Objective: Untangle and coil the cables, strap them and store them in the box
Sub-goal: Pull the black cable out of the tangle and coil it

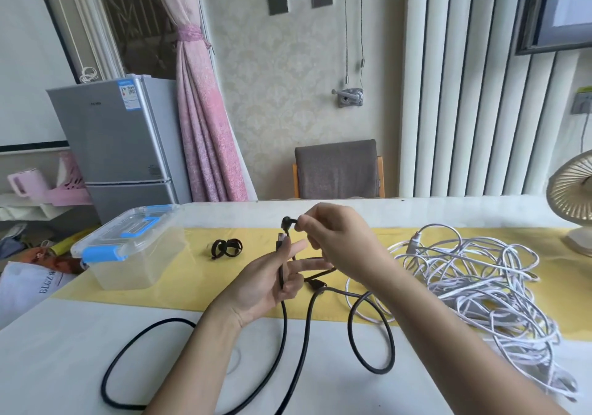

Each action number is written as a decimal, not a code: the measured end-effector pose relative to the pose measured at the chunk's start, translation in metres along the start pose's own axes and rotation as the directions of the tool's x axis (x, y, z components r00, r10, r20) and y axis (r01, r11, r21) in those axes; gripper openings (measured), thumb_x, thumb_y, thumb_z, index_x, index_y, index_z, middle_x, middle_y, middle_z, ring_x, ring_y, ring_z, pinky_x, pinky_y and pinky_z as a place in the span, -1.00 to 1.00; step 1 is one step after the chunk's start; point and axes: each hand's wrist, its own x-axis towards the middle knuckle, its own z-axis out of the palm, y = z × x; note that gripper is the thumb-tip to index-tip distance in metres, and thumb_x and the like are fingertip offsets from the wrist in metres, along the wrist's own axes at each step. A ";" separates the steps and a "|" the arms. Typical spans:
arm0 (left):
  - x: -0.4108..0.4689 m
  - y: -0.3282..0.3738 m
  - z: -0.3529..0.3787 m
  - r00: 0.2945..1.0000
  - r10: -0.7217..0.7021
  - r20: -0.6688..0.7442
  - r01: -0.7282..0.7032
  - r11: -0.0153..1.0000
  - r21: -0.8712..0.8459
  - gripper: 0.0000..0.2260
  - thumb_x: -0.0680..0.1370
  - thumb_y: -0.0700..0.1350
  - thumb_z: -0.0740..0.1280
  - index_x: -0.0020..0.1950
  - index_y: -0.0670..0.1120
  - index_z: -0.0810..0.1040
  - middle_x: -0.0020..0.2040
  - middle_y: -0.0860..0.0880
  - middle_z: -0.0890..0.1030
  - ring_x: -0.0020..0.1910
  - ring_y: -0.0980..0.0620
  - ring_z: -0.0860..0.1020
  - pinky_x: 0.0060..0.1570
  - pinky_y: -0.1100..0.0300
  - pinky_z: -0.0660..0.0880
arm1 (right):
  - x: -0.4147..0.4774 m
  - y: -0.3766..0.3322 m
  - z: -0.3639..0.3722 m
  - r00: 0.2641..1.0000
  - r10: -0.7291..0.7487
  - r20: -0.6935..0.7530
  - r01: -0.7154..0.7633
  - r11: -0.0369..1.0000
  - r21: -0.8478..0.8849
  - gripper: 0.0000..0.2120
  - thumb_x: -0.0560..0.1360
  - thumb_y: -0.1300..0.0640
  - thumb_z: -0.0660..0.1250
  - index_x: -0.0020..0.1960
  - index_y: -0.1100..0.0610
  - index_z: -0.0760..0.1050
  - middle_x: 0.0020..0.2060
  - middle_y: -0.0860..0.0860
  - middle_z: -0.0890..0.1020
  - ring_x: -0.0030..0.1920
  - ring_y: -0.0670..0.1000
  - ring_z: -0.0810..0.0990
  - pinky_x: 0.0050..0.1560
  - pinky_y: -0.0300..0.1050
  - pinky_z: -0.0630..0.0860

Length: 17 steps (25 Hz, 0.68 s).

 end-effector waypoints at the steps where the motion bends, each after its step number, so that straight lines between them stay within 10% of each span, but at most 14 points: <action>1: 0.002 -0.001 0.003 0.999 0.018 -0.041 -0.021 0.997 -0.068 -0.47 0.61 0.14 0.02 0.32 -0.23 0.45 -0.10 -0.08 0.68 -0.49 0.15 0.26 -0.46 0.34 0.18 | -0.001 0.000 0.004 0.999 -0.021 0.050 0.021 1.000 -0.004 -0.81 0.56 0.12 0.25 -0.13 0.21 0.54 -0.48 -0.07 0.47 -0.50 -0.18 0.48 -0.47 -0.32 0.35; 2: 0.004 0.000 0.005 0.997 0.038 -0.069 -0.049 0.986 -0.162 -0.43 0.62 0.12 0.00 0.42 -0.32 0.13 -0.22 -0.03 0.66 -0.49 0.16 0.30 -0.46 0.36 0.23 | -0.003 0.000 0.007 0.995 -0.046 0.094 0.049 0.998 -0.033 -0.83 0.56 0.12 0.25 -0.12 0.18 0.54 -0.47 -0.08 0.49 -0.48 -0.17 0.51 -0.46 -0.31 0.35; 3: 0.006 0.000 0.002 0.991 0.084 -0.101 -0.108 0.959 -0.263 -0.50 0.61 0.11 0.02 0.19 -0.20 0.57 -0.27 -0.01 0.64 -0.48 0.17 0.35 -0.43 0.37 0.30 | -0.004 0.000 0.008 0.989 -0.069 0.129 0.079 0.994 -0.075 -0.84 0.56 0.13 0.24 -0.11 0.16 0.55 -0.48 -0.10 0.50 -0.48 -0.18 0.50 -0.45 -0.31 0.34; 4: 0.007 0.001 -0.001 0.984 0.124 -0.126 -0.162 0.922 -0.351 -0.63 0.59 0.11 0.04 -0.16 0.02 0.58 -0.24 -0.03 0.64 -0.41 0.15 0.41 -0.34 0.35 0.35 | -0.005 0.000 0.008 0.983 -0.087 0.161 0.106 0.988 -0.116 -0.85 0.56 0.13 0.24 -0.10 0.14 0.56 -0.49 -0.10 0.50 -0.51 -0.18 0.45 -0.45 -0.31 0.33; 8: 0.005 0.008 -0.011 0.966 0.155 -0.205 -0.238 0.840 -0.487 -0.48 0.56 0.10 0.12 0.33 -0.27 0.42 0.17 -0.10 0.62 -0.06 0.07 0.56 -0.04 0.25 0.54 | -0.011 0.004 0.016 0.931 -0.169 0.322 0.259 0.931 -0.258 -0.80 0.56 0.18 0.21 -0.17 0.20 0.55 -0.45 -0.05 0.51 -0.52 -0.15 0.39 -0.46 -0.38 0.29; 11: 0.000 0.012 -0.018 0.980 0.194 -0.051 -0.173 0.685 -0.707 -0.42 0.44 -0.13 0.43 0.36 -0.34 0.34 -0.22 -0.04 0.62 -0.38 0.12 0.53 -0.34 0.31 0.55 | -0.012 0.008 0.022 0.903 -0.158 0.400 0.274 0.928 -0.252 -0.77 0.56 0.13 0.24 -0.17 0.24 0.55 -0.46 -0.04 0.48 -0.48 -0.13 0.35 -0.41 -0.37 0.30; 17: -0.022 0.025 -0.025 0.899 0.365 0.241 -0.092 0.696 -0.713 -0.77 0.65 -0.16 0.05 0.10 -0.27 0.43 -0.51 0.02 0.20 -0.60 0.15 0.12 -0.56 0.27 0.09 | -0.009 0.016 0.007 0.865 0.048 0.499 0.080 0.970 -0.231 -0.66 0.41 -0.19 0.38 -0.35 0.06 0.57 -0.51 -0.07 0.44 -0.44 -0.12 0.37 -0.33 -0.26 0.33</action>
